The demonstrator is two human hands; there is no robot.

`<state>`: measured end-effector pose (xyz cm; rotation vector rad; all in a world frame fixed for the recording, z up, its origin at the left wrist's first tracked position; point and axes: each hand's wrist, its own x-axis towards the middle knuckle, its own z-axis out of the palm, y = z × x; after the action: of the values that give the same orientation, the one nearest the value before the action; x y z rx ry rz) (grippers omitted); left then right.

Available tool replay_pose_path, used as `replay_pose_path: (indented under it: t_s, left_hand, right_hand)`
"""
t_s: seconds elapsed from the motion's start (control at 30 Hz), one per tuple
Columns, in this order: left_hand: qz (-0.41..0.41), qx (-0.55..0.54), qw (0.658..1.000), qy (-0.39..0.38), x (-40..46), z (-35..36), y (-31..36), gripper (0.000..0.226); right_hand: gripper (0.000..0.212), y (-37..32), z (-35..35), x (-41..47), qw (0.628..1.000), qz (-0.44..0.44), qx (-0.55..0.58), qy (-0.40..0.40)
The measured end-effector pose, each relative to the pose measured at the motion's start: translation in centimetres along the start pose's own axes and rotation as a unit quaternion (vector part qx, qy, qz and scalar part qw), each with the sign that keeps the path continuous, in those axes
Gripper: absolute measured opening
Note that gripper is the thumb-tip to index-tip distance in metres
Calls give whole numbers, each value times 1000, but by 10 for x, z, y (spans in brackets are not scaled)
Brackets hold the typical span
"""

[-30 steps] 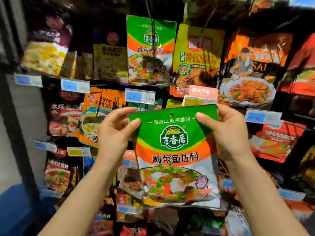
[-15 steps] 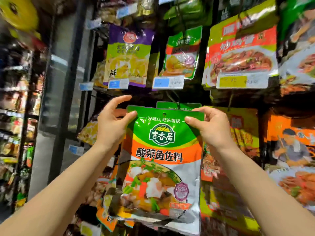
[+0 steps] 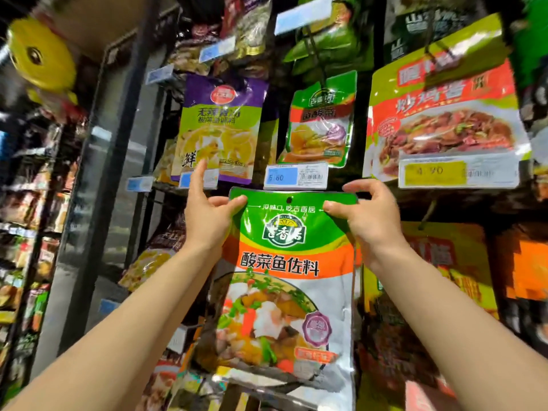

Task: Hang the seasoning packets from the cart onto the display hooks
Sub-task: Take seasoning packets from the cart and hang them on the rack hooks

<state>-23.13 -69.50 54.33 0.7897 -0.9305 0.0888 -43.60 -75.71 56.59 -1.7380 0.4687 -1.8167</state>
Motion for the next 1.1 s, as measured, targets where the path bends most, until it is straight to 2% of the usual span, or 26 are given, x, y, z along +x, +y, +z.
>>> replay_pose_path:
  t_s: [0.13, 0.23, 0.37, 0.47, 0.6, 0.83, 0.9, 1.0, 1.03, 1.1]
  left_hand:
    - [-69, -37, 997, 11, 20, 15, -6, 98]
    - [-73, -37, 997, 11, 28, 27, -10, 99]
    - [-65, -39, 997, 18, 26, 38, -15, 89]
    - [-58, -22, 998, 7, 24, 42, -26, 72]
    - [-49, 27, 998, -2, 16, 52, -45, 27]
    - [24, 162, 985, -56, 4, 68, -68, 14]
    - [63, 231, 968, -78, -3, 68, -70, 19]
    - [97, 303, 939, -133, -20, 66, -72, 48]
    - [114, 329, 925, -154, -27, 66, -74, 64]
    - [158, 374, 896, -180, -40, 64, -79, 91]
  right_hand:
    - [48, 3, 12, 14, 998, -22, 3, 52]
    - [52, 10, 16, 23, 996, -31, -4, 86]
    - [52, 21, 20, 31, 996, -15, -19, 83]
    - [51, 32, 14, 35, 996, 0, -41, 83]
    - [47, 49, 7, 40, 995, 37, -52, 76]
    - [35, 56, -5, 37, 983, -16, -179, 29]
    - [36, 53, -7, 32, 975, -38, -217, 14]
    - [48, 47, -9, 18, 951, -76, -300, -12]
    - [56, 48, -11, 11, 924, -126, -361, -10]
    - [71, 56, -14, 1, 829, -277, -486, -7]
